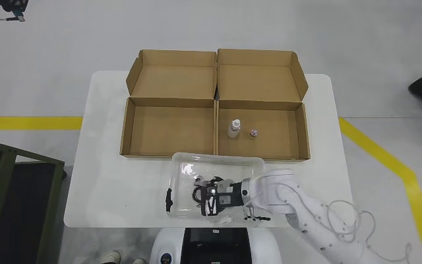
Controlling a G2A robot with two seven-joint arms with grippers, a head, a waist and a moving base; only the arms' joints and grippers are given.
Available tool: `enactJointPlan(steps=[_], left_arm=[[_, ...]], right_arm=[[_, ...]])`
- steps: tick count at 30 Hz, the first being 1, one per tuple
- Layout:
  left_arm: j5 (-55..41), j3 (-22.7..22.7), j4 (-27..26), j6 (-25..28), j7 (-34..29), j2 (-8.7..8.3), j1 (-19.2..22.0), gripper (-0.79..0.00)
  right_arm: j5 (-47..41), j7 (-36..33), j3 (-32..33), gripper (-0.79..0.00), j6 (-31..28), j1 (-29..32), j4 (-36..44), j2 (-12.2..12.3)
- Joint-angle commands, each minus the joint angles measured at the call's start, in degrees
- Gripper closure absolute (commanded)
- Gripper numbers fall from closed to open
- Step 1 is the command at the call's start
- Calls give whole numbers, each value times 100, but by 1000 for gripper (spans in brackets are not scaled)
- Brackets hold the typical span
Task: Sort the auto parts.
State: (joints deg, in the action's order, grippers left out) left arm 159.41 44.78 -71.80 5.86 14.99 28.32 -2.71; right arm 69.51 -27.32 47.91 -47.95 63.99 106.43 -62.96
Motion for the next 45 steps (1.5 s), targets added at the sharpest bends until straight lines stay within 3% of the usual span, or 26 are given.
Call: enactJointPlan(steps=[1, 8, 45], left_arm=[[0, 0, 0, 0, -1, 0, 0, -785], [0, 0, 0, 0, -1, 0, 0, -785], [0, 0, 0, 0, -1, 0, 0, -785]], right_arm=[[-248, -65, 139, 0, 56, 82, 93, 30], [-1562, -354, 649, 0, 649, 356, 629, 106], [-1562, -354, 649, 0, 649, 356, 629, 106]])
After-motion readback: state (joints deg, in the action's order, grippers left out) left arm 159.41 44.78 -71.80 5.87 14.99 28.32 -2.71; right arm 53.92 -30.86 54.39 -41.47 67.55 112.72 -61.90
